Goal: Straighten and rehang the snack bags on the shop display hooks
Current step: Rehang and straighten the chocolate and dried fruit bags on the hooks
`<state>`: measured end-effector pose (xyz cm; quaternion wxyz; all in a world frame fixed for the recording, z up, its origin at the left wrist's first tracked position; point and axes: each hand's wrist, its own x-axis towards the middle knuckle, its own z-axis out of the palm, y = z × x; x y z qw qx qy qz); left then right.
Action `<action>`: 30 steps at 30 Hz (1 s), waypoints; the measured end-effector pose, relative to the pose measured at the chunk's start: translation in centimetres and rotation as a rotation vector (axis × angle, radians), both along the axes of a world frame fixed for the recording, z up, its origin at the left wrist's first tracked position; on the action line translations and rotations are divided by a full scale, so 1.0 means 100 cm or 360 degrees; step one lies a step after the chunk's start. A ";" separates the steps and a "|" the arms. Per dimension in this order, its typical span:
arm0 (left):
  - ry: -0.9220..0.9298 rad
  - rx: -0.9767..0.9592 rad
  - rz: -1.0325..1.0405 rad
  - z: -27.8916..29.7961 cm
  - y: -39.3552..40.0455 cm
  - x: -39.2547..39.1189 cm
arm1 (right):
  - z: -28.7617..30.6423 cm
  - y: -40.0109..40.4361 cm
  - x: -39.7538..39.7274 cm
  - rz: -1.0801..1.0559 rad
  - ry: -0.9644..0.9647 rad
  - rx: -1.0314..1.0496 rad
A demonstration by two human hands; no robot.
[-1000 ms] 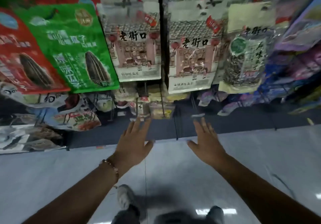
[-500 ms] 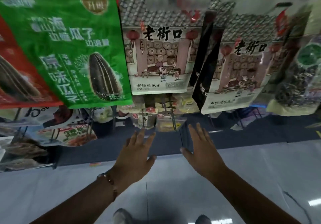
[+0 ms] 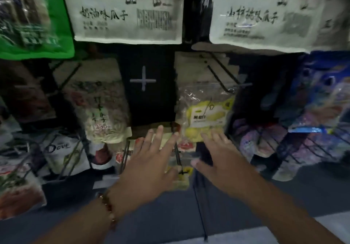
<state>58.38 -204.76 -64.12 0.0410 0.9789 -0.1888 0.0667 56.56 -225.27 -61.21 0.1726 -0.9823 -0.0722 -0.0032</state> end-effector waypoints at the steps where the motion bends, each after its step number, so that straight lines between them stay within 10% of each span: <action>1: -0.0041 -0.0035 0.0011 -0.003 -0.001 -0.002 | -0.004 0.004 -0.003 -0.0002 -0.0025 0.0011; 30: 0.0002 -0.0259 0.0690 0.039 0.163 -0.177 | 0.005 0.124 -0.145 0.0236 -0.0027 0.0208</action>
